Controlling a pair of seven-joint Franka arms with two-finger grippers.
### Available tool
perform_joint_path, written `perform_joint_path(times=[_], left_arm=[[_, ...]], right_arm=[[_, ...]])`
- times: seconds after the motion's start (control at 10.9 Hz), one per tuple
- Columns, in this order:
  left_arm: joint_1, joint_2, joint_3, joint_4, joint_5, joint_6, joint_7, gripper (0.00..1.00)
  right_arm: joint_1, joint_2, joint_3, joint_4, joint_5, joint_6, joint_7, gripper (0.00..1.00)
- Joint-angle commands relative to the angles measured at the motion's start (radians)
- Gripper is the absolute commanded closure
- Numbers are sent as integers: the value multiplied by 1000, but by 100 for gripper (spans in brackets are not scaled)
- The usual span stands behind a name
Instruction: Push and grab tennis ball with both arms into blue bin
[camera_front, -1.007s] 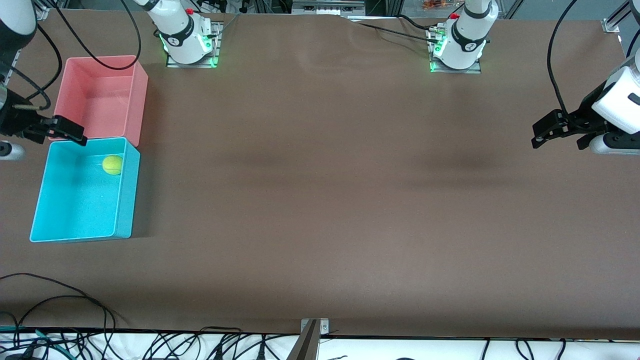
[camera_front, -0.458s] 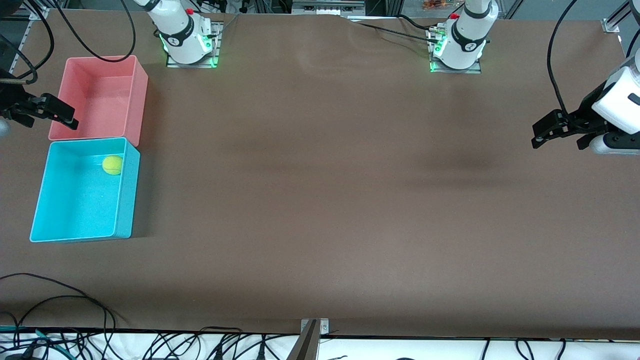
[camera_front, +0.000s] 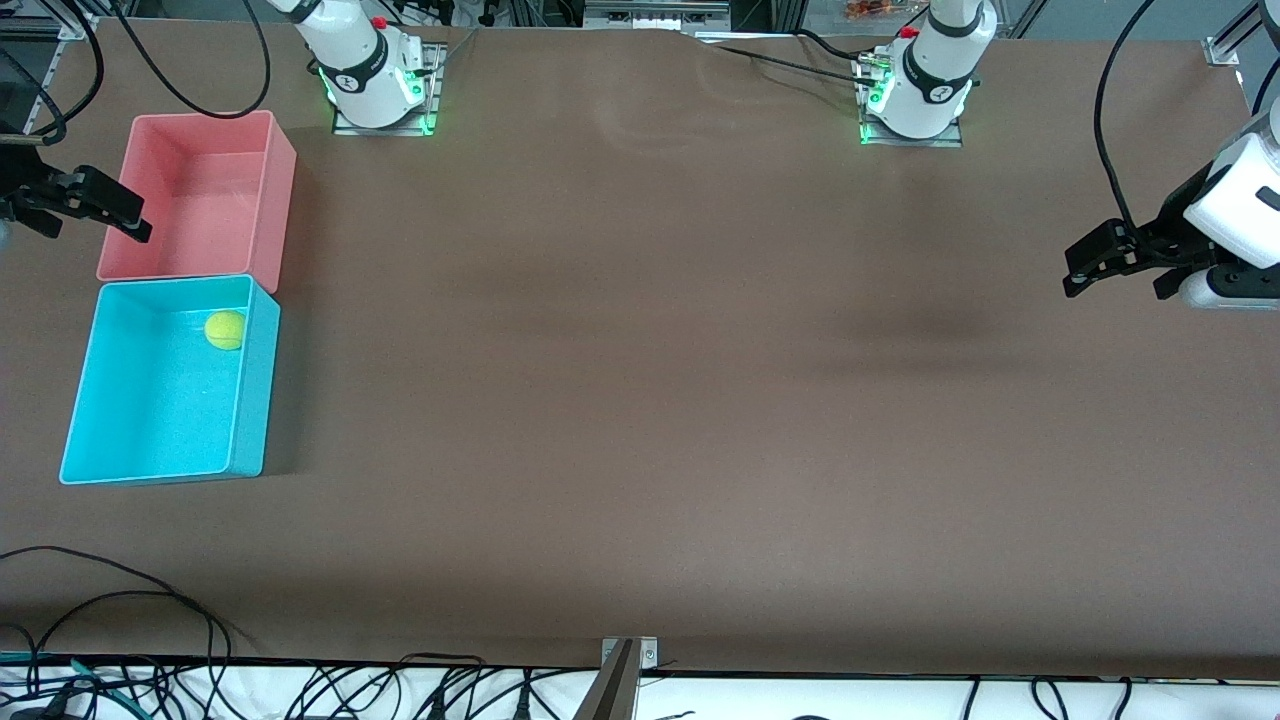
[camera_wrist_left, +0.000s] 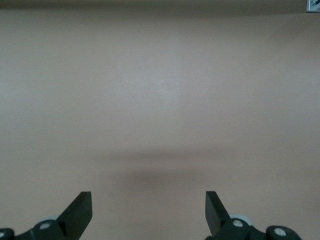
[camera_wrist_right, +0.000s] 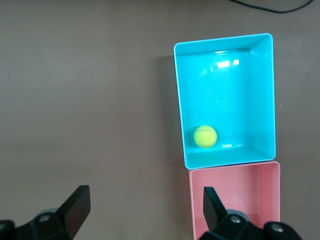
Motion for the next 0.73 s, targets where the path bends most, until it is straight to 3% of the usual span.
perform_joint_path(times=[0.0, 0.64], left_arm=[[2, 3, 0, 9, -14, -7, -3, 0], [3, 3, 2, 9, -15, -7, -3, 0]], right_arm=[[-7, -1, 8, -2, -8, -37, 8, 0], [-7, 27, 8, 25, 12, -48, 5, 0]])
